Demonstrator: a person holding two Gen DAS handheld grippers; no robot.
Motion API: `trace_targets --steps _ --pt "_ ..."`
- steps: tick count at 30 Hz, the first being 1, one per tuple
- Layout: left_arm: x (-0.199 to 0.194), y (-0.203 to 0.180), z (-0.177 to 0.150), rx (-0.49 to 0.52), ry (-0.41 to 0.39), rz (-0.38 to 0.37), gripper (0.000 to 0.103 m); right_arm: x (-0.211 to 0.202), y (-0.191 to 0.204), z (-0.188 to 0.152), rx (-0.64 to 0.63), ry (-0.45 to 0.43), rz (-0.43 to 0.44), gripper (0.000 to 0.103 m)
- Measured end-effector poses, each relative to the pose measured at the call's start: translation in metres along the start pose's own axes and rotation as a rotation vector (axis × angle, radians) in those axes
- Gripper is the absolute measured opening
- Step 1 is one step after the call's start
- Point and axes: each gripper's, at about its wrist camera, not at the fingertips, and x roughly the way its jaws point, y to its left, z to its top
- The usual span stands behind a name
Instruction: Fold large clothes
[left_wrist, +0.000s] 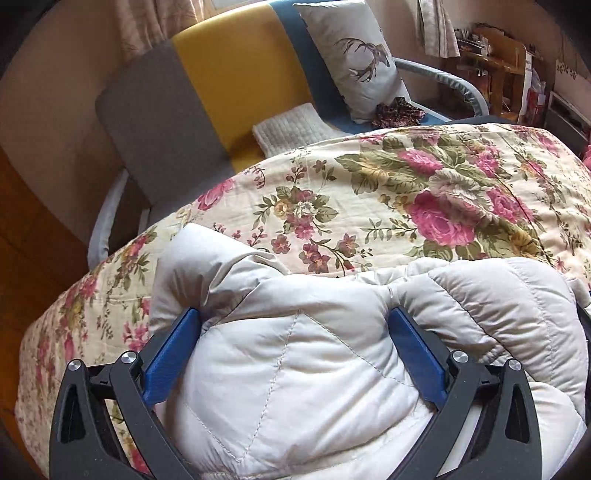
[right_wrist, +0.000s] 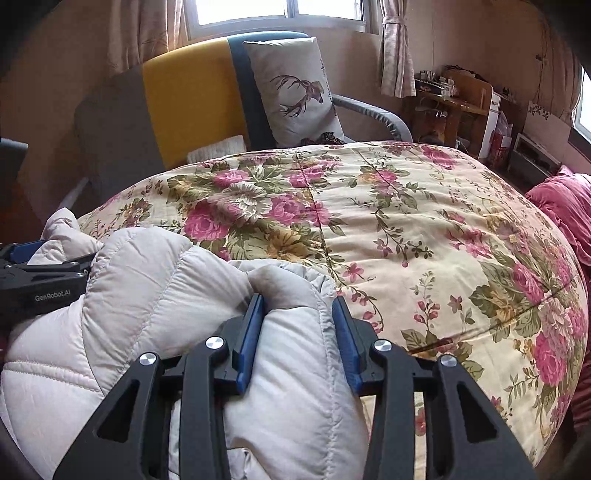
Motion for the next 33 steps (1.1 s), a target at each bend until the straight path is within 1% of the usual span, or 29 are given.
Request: trace_targets --steps 2,4,6,8,11,12,14,16,17,18,19,20,21,22,23,25,30,33 --pt "0.007 0.002 -0.001 -0.025 0.004 -0.004 0.1 0.007 0.001 0.003 -0.009 0.003 -0.004 0.038" --pt "0.007 0.003 -0.003 -0.035 -0.012 0.003 0.1 0.011 0.001 0.004 -0.014 0.008 0.001 0.039" --pt "-0.004 0.005 -0.008 -0.043 -0.041 0.015 0.1 0.008 0.0 0.002 -0.017 -0.005 0.003 0.041" --pt "-0.028 0.01 -0.015 -0.047 -0.071 0.016 0.1 0.003 -0.001 -0.001 -0.027 -0.029 0.005 0.042" --pt "-0.062 0.017 -0.032 -0.076 -0.076 -0.05 0.099 0.0 -0.005 -0.002 -0.024 -0.045 0.01 0.043" --pt "-0.075 0.021 -0.042 -0.104 -0.083 -0.088 0.099 -0.001 -0.006 -0.002 -0.023 -0.043 0.014 0.044" --pt "-0.095 0.027 -0.062 -0.159 -0.112 -0.137 0.099 -0.006 -0.006 -0.002 -0.032 -0.055 0.009 0.048" --pt "-0.111 0.033 -0.086 -0.219 -0.131 -0.198 0.099 -0.014 -0.006 -0.004 -0.043 -0.081 0.003 0.058" --pt "-0.116 0.034 -0.096 -0.244 -0.124 -0.233 0.099 -0.018 -0.007 -0.004 -0.048 -0.091 -0.003 0.061" --pt "-0.12 0.033 -0.109 -0.267 -0.112 -0.277 0.099 -0.024 -0.009 -0.005 -0.053 -0.102 -0.002 0.068" --pt "-0.123 0.032 -0.117 -0.276 -0.113 -0.293 0.099 -0.032 -0.01 -0.005 -0.063 -0.117 -0.004 0.077" --pt "-0.127 0.029 -0.124 -0.277 -0.122 -0.296 0.099 -0.041 -0.012 -0.005 -0.071 -0.134 -0.01 0.082" --pt "-0.131 0.027 -0.132 -0.271 -0.14 -0.296 0.099 -0.052 -0.014 -0.006 -0.074 -0.151 -0.003 0.09" --pt "-0.131 0.026 -0.137 -0.262 -0.156 -0.295 0.099 -0.061 -0.016 -0.008 -0.075 -0.16 0.021 0.094" --pt "-0.131 0.024 -0.142 -0.253 -0.168 -0.293 0.099 -0.069 -0.018 -0.01 -0.073 -0.154 0.057 0.095" --pt "-0.128 0.027 -0.147 -0.259 -0.171 -0.303 0.1 -0.078 -0.022 -0.018 -0.055 -0.108 0.127 0.1" --pt "-0.128 0.042 -0.155 -0.308 -0.162 -0.381 0.099 -0.08 -0.046 -0.036 0.084 0.023 0.292 0.101" --pt "-0.128 0.052 -0.162 -0.337 -0.161 -0.442 0.099 -0.078 -0.052 -0.043 0.13 0.083 0.352 0.101"
